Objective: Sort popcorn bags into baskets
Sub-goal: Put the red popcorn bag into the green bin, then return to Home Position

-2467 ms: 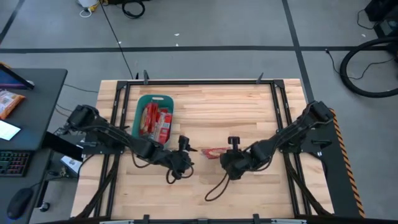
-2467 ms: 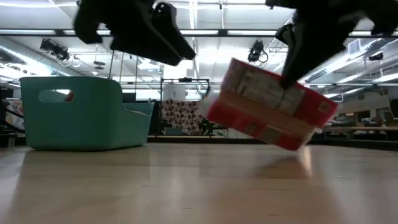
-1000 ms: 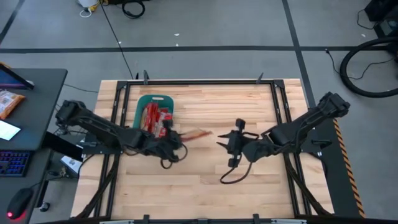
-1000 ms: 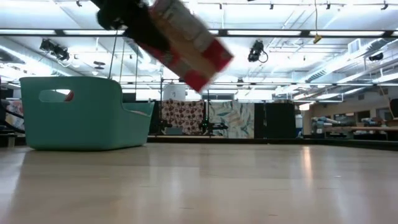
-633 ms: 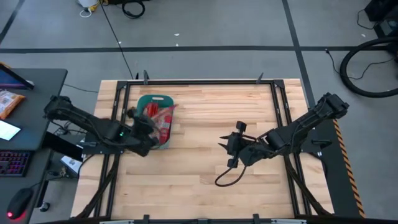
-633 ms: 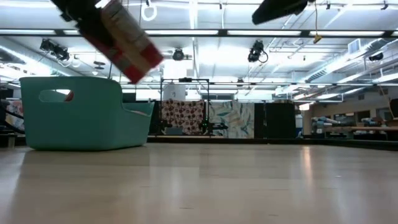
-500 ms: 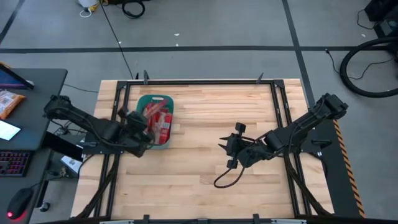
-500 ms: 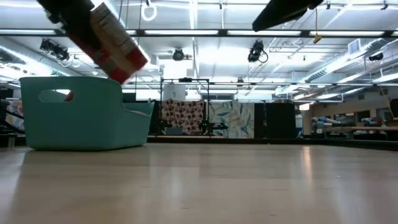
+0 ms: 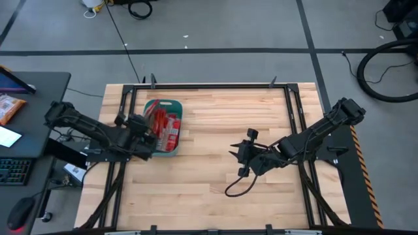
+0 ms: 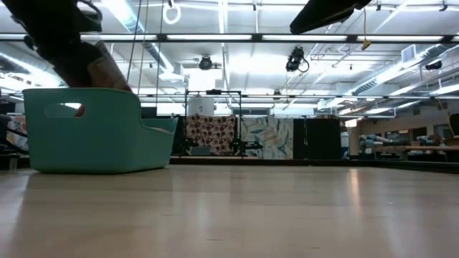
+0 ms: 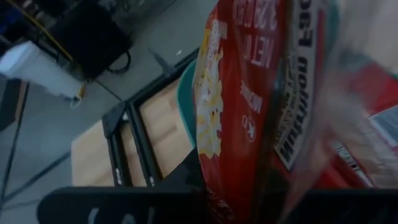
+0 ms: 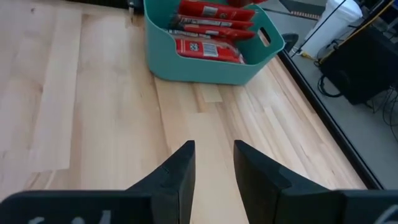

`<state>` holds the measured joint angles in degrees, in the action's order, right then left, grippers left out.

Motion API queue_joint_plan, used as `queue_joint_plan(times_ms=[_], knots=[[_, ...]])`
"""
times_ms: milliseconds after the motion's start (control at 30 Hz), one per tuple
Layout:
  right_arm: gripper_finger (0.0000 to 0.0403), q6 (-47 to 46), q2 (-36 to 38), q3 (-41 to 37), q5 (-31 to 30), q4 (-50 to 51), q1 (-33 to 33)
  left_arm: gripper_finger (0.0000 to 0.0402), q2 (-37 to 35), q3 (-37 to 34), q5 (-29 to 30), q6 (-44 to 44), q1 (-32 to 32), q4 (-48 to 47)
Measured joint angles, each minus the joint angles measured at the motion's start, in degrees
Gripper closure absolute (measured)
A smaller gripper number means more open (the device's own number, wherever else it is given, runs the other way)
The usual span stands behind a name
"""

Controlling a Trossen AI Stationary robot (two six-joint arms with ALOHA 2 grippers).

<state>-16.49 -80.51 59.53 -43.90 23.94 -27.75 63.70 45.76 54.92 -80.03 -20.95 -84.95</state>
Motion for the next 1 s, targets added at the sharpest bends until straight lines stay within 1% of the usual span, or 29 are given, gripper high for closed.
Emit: queue_joint_plan(times_ms=[100, 233, 333, 500, 800, 933, 1000], knots=[[0.0288, 0.31, 0.0, 0.0, -0.01, -0.44, 0.0, 0.0361, 0.0, -1.75, -1.19, -0.43, 1.28, 2.31], [0.0288, 1.91, 0.0, 0.0, -0.04, -2.38, 0.03, 0.036, 0.02, -2.38, -2.86, 2.55, 1.93, 7.23], [0.0288, 3.23, 0.0, 0.0, -0.02, -3.65, 0.07, 0.0347, 0.02, -2.38, -3.84, 5.87, 2.06, 11.15], [0.0288, 3.98, 0.0, 0.0, -0.02, -3.78, 0.07, 0.0301, 0.02, -2.38, -5.78, 10.36, 2.04, 14.94], [0.0288, 4.65, 0.02, 0.0, -0.04, -3.78, 0.07, 0.0212, 0.02, -2.38, -9.89, 15.56, 2.04, 15.13], [0.0288, 4.49, 0.02, 0.0, -0.04, -3.76, 0.07, 0.0183, 0.02, -2.31, -10.02, 17.13, 2.04, 15.08], [0.0288, 4.16, 0.02, 0.0, -0.04, -3.73, 0.07, 0.0174, -0.15, -1.79, -8.81, 17.79, 1.45, 14.86]])
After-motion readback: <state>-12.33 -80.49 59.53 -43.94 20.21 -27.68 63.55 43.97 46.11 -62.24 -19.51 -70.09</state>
